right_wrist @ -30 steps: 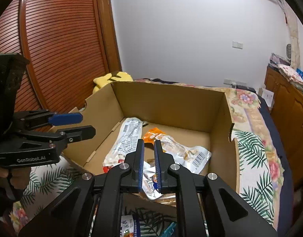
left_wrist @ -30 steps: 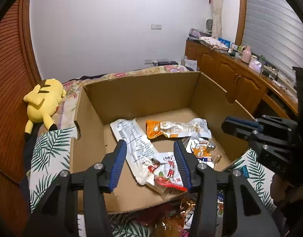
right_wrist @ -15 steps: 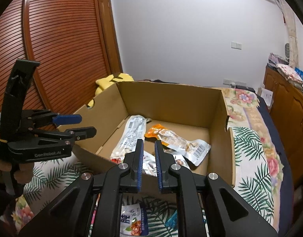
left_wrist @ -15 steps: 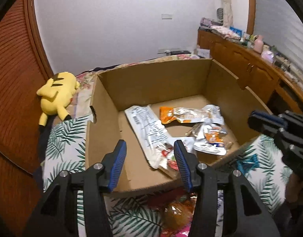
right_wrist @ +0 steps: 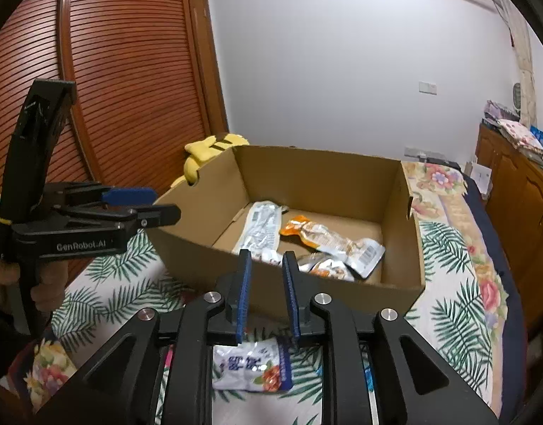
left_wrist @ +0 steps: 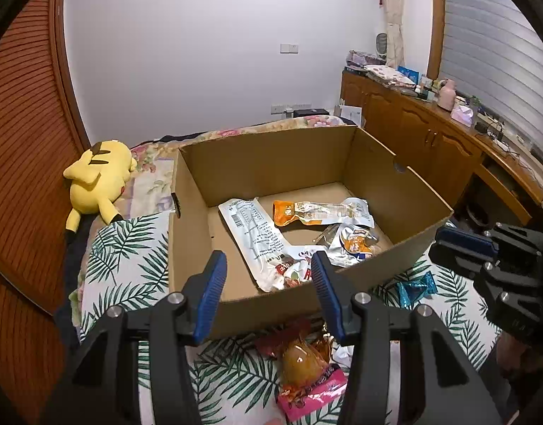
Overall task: Organize snacks
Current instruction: 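Move both open tools back to the snacks beside the box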
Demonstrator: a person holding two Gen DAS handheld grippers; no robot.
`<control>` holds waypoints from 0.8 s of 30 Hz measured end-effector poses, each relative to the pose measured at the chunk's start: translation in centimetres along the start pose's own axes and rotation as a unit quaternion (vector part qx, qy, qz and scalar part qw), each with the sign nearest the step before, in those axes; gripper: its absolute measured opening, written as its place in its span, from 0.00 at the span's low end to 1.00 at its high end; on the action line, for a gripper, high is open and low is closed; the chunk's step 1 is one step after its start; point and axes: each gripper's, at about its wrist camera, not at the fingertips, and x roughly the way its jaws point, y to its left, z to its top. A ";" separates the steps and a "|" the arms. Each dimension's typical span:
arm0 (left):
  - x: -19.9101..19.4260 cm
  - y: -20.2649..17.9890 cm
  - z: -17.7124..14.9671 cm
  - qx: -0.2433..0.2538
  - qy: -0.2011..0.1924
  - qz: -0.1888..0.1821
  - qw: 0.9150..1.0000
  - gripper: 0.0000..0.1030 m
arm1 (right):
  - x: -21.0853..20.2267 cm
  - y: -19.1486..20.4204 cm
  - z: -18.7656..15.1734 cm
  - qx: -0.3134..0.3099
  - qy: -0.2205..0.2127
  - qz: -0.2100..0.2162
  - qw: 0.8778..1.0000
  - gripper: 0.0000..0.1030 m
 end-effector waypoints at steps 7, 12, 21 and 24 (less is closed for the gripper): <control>-1.6 -0.1 -1.1 0.003 -0.011 -0.017 1.000 0.48 | -0.6 1.0 -2.0 -0.004 0.011 -0.004 1.000 0.35; -1.9 -0.2 -2.2 0.005 -0.006 -0.051 0.999 0.48 | 0.2 1.3 -3.8 -0.002 0.033 -0.001 0.999 0.47; -1.0 -0.6 -4.7 0.002 0.009 -0.081 0.997 0.48 | 2.8 1.3 -6.5 0.009 0.072 0.007 0.997 0.50; -0.1 -0.8 -5.8 -0.001 0.020 -0.092 0.996 0.48 | 3.8 1.0 -7.2 0.009 0.086 0.009 0.996 0.56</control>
